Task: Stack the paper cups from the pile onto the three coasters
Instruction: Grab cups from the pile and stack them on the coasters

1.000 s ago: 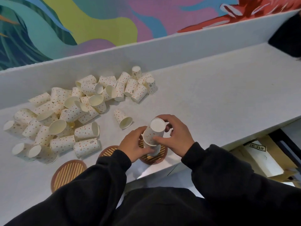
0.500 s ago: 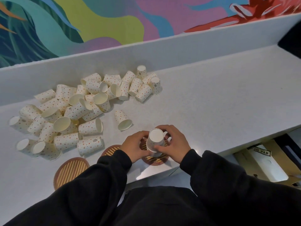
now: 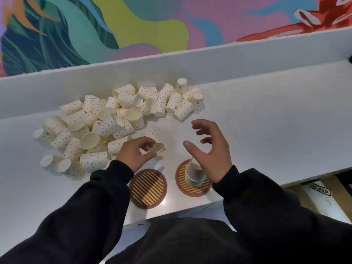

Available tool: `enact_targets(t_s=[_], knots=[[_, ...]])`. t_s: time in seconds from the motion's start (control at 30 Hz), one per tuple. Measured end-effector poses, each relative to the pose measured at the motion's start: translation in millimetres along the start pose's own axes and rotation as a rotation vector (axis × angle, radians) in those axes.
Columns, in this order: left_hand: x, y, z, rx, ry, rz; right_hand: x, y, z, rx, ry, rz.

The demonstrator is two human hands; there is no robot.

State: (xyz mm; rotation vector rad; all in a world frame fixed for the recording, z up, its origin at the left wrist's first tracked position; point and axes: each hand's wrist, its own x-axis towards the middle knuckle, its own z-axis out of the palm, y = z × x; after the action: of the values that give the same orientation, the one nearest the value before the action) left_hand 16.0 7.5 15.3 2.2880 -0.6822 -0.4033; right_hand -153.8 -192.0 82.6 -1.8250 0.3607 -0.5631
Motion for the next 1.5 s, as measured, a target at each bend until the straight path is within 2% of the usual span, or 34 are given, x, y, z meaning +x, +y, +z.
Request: enact_targets(t_s=[0.1, 0.2, 0.43, 0.57, 0.67, 0.8, 0.97, 1.13, 1.33, 1.5], knots=[[-2, -22, -30, 0.044, 0.096, -0.028, 17, -29, 47, 0.18, -0.037, 0.008], [-8, -42, -53, 0.157, 0.123, -0.039, 32, -24, 99, 0.234, -0.065, 0.164], [-28, -71, -65, 0.359, -0.046, -0.01, 57, 56, 178, -0.301, -0.145, 0.335], [-31, -79, -54, 0.55, -0.117, 0.087, 67, 74, 197, -0.44, -0.145, 0.491], [-28, -86, -47, 0.699, -0.145, 0.136, 72, 82, 206, -0.433, -0.155, 0.59], [-27, -90, -37, 0.825, -0.194, 0.087, 70, 90, 211, -0.34, -0.118, 0.736], [-25, -96, -32, 0.851, -0.201, 0.067, 60, 87, 202, -0.18, -0.096, 0.797], [-23, -89, -37, 0.713, -0.147, 0.122, 55, 74, 185, -0.043, -0.11, 0.816], [-43, -66, -28, 0.124, -0.031, 0.049, 43, 64, 175, 0.012, -0.086, 0.727], [-66, -56, 0, -0.156, -0.068, -0.092, 30, 61, 163, 0.123, -0.004, 0.667]])
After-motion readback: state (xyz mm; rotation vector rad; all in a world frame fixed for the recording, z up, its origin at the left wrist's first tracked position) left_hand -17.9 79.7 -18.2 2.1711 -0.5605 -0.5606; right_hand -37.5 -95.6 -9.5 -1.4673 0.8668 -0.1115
